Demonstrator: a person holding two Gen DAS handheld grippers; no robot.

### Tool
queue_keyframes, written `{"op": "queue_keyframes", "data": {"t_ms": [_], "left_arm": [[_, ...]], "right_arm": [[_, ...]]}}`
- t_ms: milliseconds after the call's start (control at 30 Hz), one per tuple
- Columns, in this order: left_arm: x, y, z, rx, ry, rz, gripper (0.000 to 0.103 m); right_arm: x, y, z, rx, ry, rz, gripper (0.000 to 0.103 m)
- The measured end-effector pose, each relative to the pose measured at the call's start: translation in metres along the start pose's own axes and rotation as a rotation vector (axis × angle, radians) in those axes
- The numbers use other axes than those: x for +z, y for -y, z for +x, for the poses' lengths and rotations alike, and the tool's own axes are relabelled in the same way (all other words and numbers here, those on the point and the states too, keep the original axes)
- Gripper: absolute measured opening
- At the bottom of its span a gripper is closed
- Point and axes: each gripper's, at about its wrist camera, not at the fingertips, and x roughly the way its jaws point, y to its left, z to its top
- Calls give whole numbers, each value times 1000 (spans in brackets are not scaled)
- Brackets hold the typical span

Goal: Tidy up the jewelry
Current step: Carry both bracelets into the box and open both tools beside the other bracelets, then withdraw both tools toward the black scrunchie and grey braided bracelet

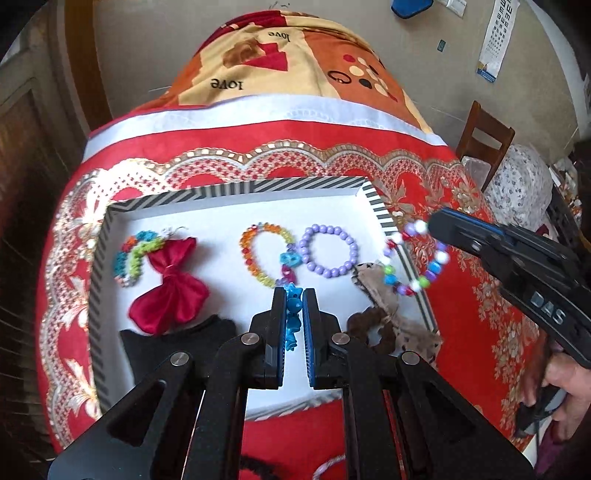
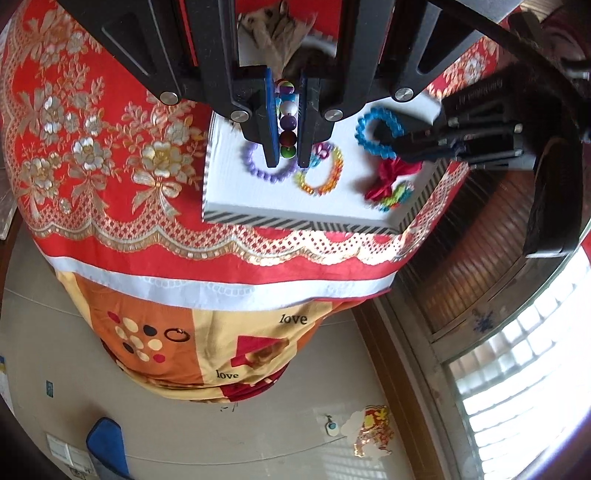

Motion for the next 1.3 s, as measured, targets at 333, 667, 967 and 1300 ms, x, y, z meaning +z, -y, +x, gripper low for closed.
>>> {"op": "queue_keyframes", "data": {"t_ms": [333,667,967,1300], "left_arm": [[5,6,41,-34,-65,-7,7],[-3,-27,64,41,-102,-56,7],[-4,-32,56,24,-44,-66,40],[-7,-26,23,29,39,-55,50]], "right_arm": [[22,20,61,0,-38,68,9],[29,45,112,-95,-94,76,9],[21,44,136,-176,-169,30,9],[13,27,86,-138,-95,13,41]]}}
